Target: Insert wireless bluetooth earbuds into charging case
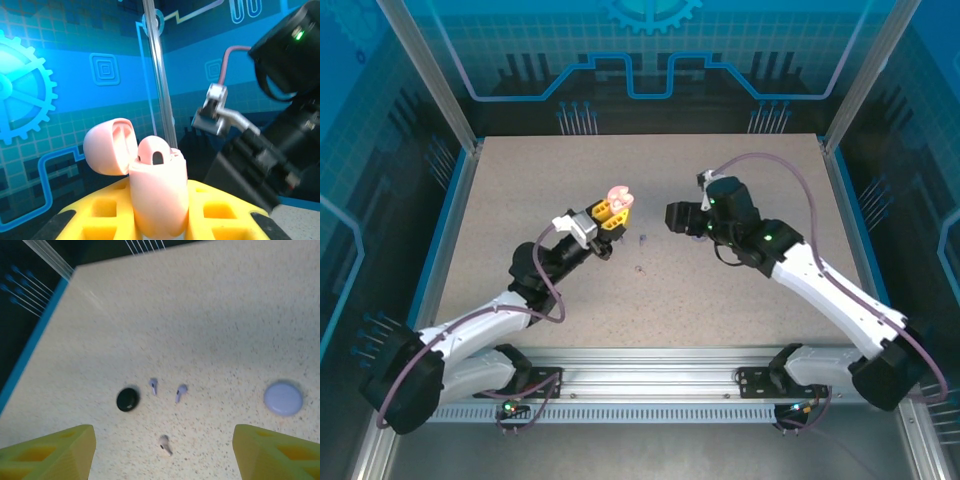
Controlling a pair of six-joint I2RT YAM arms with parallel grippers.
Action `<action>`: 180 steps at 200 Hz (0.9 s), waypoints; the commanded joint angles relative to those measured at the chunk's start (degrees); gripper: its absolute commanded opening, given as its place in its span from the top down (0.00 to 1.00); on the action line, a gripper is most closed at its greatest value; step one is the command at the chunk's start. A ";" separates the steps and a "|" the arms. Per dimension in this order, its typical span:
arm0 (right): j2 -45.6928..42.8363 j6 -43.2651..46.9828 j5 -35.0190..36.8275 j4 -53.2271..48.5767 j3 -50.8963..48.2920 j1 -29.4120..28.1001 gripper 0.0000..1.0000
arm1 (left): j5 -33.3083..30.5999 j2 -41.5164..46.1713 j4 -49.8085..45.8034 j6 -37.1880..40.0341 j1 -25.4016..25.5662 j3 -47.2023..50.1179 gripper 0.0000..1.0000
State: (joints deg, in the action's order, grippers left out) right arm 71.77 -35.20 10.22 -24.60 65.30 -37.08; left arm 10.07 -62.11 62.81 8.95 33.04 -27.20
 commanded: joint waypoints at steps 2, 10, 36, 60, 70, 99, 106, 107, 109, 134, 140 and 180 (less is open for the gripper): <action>4.98 0.21 -1.32 -0.88 -0.32 -1.48 0.27 | -2.50 2.28 0.12 -1.60 -1.08 1.48 1.00; 7.21 1.01 -1.35 -0.94 0.10 -2.47 0.27 | -2.84 2.72 0.12 -2.07 -1.52 1.70 1.00; 14.94 3.50 -0.88 -1.97 2.43 -5.56 0.30 | -3.12 4.15 0.04 -3.46 -3.01 2.23 1.00; 21.69 6.54 -0.70 -2.97 4.42 -8.06 0.34 | -3.29 5.98 -1.28 -3.86 -3.93 2.45 1.00; 24.24 7.73 -0.95 -3.38 5.17 -8.95 0.36 | -3.44 6.70 -1.95 -3.97 -4.28 2.50 1.00; 30.52 10.94 -1.34 -4.42 7.82 -10.91 0.42 | -3.65 7.33 -1.92 -4.56 -4.99 2.57 1.00; 32.08 11.69 -1.46 -5.03 8.91 -11.29 0.45 | -3.65 7.30 -1.81 -4.64 -5.08 2.50 1.00; 32.08 11.69 -1.46 -5.03 8.91 -11.29 0.45 | -3.65 7.32 -1.77 -4.64 -5.08 2.50 1.00; 32.72 11.96 -1.43 -5.24 9.30 -11.51 0.46 | -3.65 7.34 -1.71 -4.64 -5.09 2.55 1.00; 37.15 13.62 -1.25 -7.01 12.76 -12.26 0.51 | -3.58 7.35 -1.65 -4.87 -5.30 2.58 1.00; 38.13 13.88 -1.10 -7.35 13.66 -12.44 0.51 | -3.58 7.33 -1.68 -4.83 -5.34 2.59 1.00; 42.83 14.51 -0.47 -8.56 17.03 -12.83 0.55 | -3.55 7.33 -1.92 -4.91 -5.47 2.63 1.00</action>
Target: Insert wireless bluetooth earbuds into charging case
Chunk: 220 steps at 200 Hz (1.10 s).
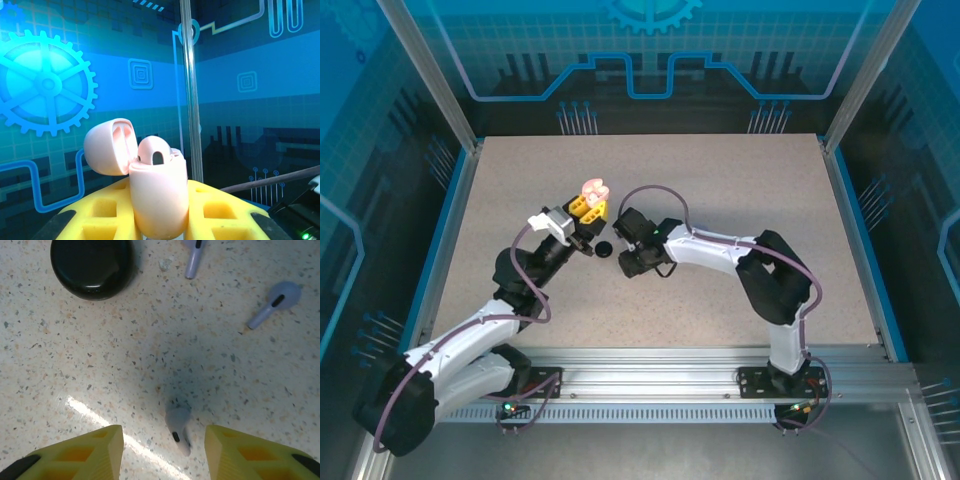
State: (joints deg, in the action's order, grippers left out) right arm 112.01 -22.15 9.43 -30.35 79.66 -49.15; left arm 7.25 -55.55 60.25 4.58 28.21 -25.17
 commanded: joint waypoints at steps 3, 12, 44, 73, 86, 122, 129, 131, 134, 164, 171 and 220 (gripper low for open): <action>2.87 1.42 0.39 -2.87 2.82 -0.77 0.55 | -0.74 0.77 0.58 -0.54 -0.69 0.62 1.00; 3.50 1.54 0.52 -3.05 3.17 -0.77 0.56 | -0.74 0.79 0.59 -0.45 -0.69 0.61 1.00; 5.01 1.73 1.07 -3.14 3.58 -0.74 0.59 | -0.57 0.79 0.43 -0.40 -0.76 0.65 1.00; 6.10 1.83 1.20 -3.25 3.93 -0.78 0.60 | -0.47 0.79 0.31 -0.41 -0.82 0.58 1.00; 6.53 1.83 1.12 -3.23 4.11 -0.71 0.60 | -0.46 0.71 0.31 -0.37 -0.86 0.57 1.00; 7.50 1.85 1.38 -3.31 4.86 -0.60 0.62 | -0.33 0.71 0.31 -0.53 -0.79 0.56 1.00; 7.69 1.85 1.47 -3.37 4.91 -0.52 0.62 | -0.30 0.77 0.34 -0.47 -0.85 0.56 1.00; 7.77 1.87 1.49 -3.39 4.96 -0.52 0.62 | -0.30 0.79 0.32 -0.52 -0.82 0.56 1.00; 7.79 1.86 1.55 -3.41 4.93 -0.50 0.62 | -0.30 0.80 0.24 -0.52 -0.79 0.56 1.00; 7.96 1.70 1.65 -3.23 4.18 -0.25 0.65 | -0.21 0.79 0.22 -0.45 -0.82 0.52 1.00; 7.83 1.67 1.71 -3.15 3.93 -0.24 0.65 | -0.19 0.78 0.22 -0.45 -0.87 0.48 1.00; 6.75 1.75 1.83 -2.61 1.86 0.02 0.69 | -0.13 0.71 0.19 -0.71 -0.86 0.47 1.00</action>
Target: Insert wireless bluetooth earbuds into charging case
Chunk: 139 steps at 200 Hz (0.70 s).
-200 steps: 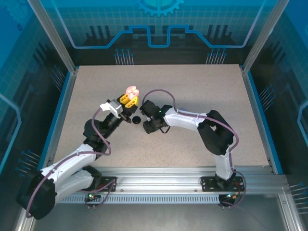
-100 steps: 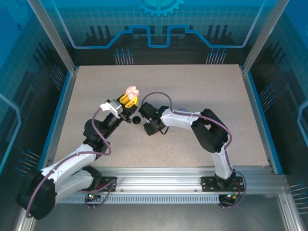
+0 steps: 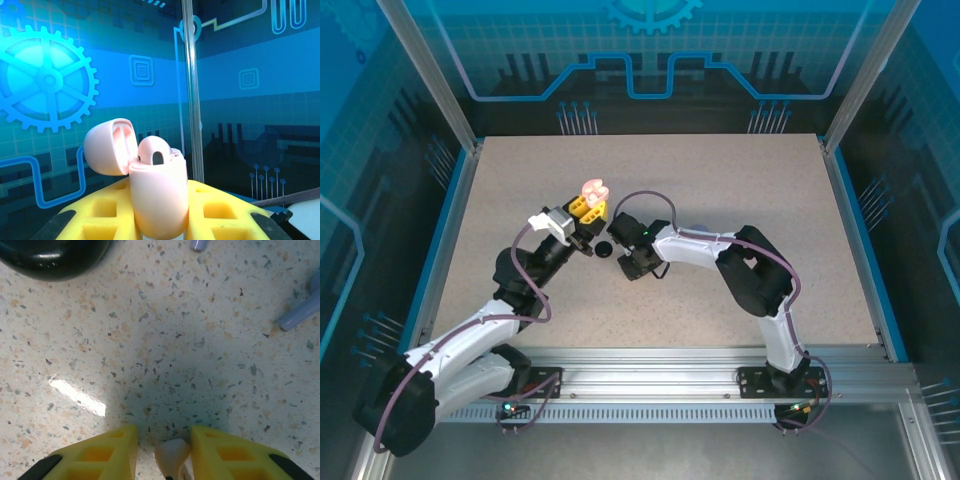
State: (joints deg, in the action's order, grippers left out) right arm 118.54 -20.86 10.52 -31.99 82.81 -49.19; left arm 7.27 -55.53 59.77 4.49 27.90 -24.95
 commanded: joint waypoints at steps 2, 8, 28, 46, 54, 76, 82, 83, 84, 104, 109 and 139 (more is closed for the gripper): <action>0.14 0.47 0.73 -0.93 -1.36 0.06 0.69 | -0.15 0.68 0.65 -0.62 -0.52 0.25 1.00; 0.03 0.39 0.81 -0.89 -1.54 0.20 0.69 | -0.07 0.68 0.63 -0.67 -0.54 0.25 1.00; -0.32 0.30 0.82 -0.62 -2.20 0.32 0.69 | -0.07 0.68 0.61 -0.71 -0.50 0.17 1.00; -0.50 0.30 0.87 -0.51 -2.48 0.50 0.70 | -0.04 0.63 0.61 -0.80 -0.55 0.14 1.00; -0.54 0.29 0.81 -0.46 -2.65 0.51 0.71 | 0.03 0.64 0.56 -0.80 -0.51 0.16 1.00; -0.80 0.21 0.91 -0.27 -3.13 0.59 0.71 | 0.10 0.68 0.58 -0.84 -0.53 0.16 1.00; -0.90 0.22 0.90 -0.19 -3.30 0.74 0.71 | 0.12 0.68 0.53 -0.80 -0.52 0.08 1.00; -0.92 0.26 0.90 -0.19 -3.33 0.71 0.71 | 0.12 0.68 0.53 -0.80 -0.50 0.03 1.00; -0.93 0.23 0.90 -0.18 -3.34 0.73 0.71 | 0.12 0.68 0.53 -0.85 -0.53 0.05 1.00; -1.28 0.24 0.90 0.03 -3.94 0.89 0.71 | 0.20 0.67 0.53 -1.02 -0.53 0.07 1.00; -1.40 0.21 0.90 0.08 -4.04 0.94 0.72 | 0.20 0.68 0.53 -1.02 -0.49 0.03 1.00; -1.89 0.21 0.73 0.43 -4.42 1.12 0.78 | 0.34 0.62 0.44 -1.11 -0.50 -0.10 1.00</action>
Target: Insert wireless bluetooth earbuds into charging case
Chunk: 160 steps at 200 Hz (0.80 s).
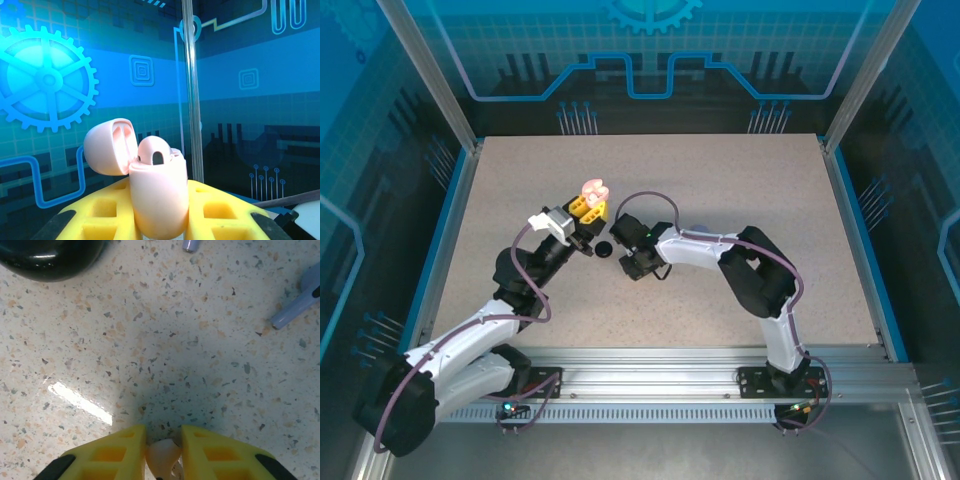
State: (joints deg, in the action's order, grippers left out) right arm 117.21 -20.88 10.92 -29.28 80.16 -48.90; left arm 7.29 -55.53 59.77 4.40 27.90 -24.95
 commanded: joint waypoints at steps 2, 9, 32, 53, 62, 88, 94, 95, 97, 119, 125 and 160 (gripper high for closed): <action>-0.62 0.23 0.38 -2.28 -1.79 0.83 0.78 | 0.35 0.67 0.44 -1.05 -0.55 -0.10 1.00; -0.79 0.23 0.42 -2.28 -1.87 0.90 0.79 | 0.35 0.68 0.45 -1.07 -0.54 -0.10 1.00; -1.60 0.06 0.56 -1.97 -2.35 1.10 0.81 | 0.52 0.59 0.38 -1.17 -0.55 -0.18 1.00; -3.08 -0.26 0.76 -1.45 -3.08 1.31 0.82 | 0.52 0.51 0.30 -1.27 -0.50 -0.19 1.00; -3.94 -0.61 0.80 -1.19 -3.56 1.49 0.82 | 0.53 0.43 0.32 -1.24 -0.48 -0.27 1.00; -6.89 -1.41 0.62 -0.21 -4.90 1.97 0.82 | 0.79 0.08 0.34 -1.49 -0.52 -0.54 1.00; -7.42 -1.59 0.21 -0.04 -5.14 2.16 0.82 | 0.80 -0.06 0.34 -1.57 -0.55 -0.62 1.00; -7.52 -1.65 0.18 -0.02 -5.16 2.16 0.82 | 0.80 -0.08 0.30 -1.58 -0.60 -0.63 1.00; -7.69 -1.73 0.10 0.00 -5.18 2.24 0.82 | 0.86 -0.04 0.34 -1.59 -0.55 -0.65 1.00; -9.87 -2.65 -0.53 0.69 -6.13 2.59 0.83 | 1.10 -0.38 0.35 -1.86 -0.52 -0.89 1.00; -10.57 -3.01 -0.63 0.86 -6.30 2.66 0.83 | 1.23 -0.37 0.37 -1.93 -0.56 -0.93 1.00; -16.87 -5.01 -0.44 1.98 -7.68 3.32 0.83 | 1.80 -0.55 0.35 -2.19 -0.52 -1.28 1.00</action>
State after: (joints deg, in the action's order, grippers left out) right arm 105.84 -23.53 10.87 -28.23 73.45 -46.44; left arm 7.35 -56.05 59.35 3.07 27.90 -24.95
